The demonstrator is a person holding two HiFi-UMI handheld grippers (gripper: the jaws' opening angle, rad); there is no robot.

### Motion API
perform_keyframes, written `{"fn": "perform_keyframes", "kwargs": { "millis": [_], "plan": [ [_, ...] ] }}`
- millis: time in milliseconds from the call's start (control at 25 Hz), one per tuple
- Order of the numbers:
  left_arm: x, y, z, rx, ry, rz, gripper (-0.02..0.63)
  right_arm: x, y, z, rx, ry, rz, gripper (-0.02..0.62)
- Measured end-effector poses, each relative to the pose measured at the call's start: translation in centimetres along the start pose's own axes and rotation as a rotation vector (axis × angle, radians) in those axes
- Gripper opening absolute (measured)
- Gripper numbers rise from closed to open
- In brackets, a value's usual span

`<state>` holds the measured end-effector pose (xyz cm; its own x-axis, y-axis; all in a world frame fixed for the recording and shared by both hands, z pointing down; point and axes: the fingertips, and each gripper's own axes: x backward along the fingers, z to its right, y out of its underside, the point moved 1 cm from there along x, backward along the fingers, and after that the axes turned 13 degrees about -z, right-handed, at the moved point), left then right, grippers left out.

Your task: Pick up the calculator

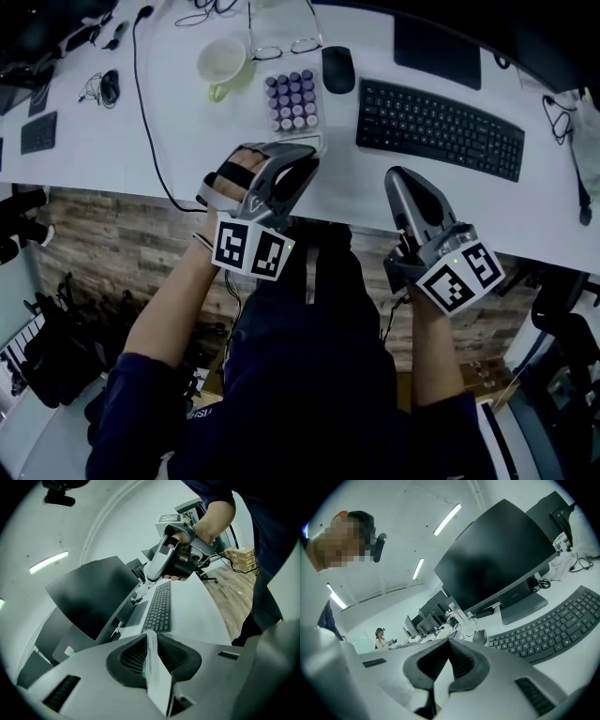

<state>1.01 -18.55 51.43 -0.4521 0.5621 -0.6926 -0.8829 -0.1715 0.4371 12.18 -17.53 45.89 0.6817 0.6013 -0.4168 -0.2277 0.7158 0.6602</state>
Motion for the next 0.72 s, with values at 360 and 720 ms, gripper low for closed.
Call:
{"fn": "perform_keyframes", "kwargs": {
  "millis": [360, 720],
  "plan": [
    [4.3, -2.5, -4.9, -0.030, -0.107, 0.053, 0.086, 1.3, -3.6, -3.5, 0.068, -0.005, 0.055, 0.003],
    [8.9, -5.1, -9.6, -0.073, -0.212, 0.114, 0.086, 1.9, -7.5, -7.2, 0.139, -0.023, 0.114, 0.003]
  ]
}}
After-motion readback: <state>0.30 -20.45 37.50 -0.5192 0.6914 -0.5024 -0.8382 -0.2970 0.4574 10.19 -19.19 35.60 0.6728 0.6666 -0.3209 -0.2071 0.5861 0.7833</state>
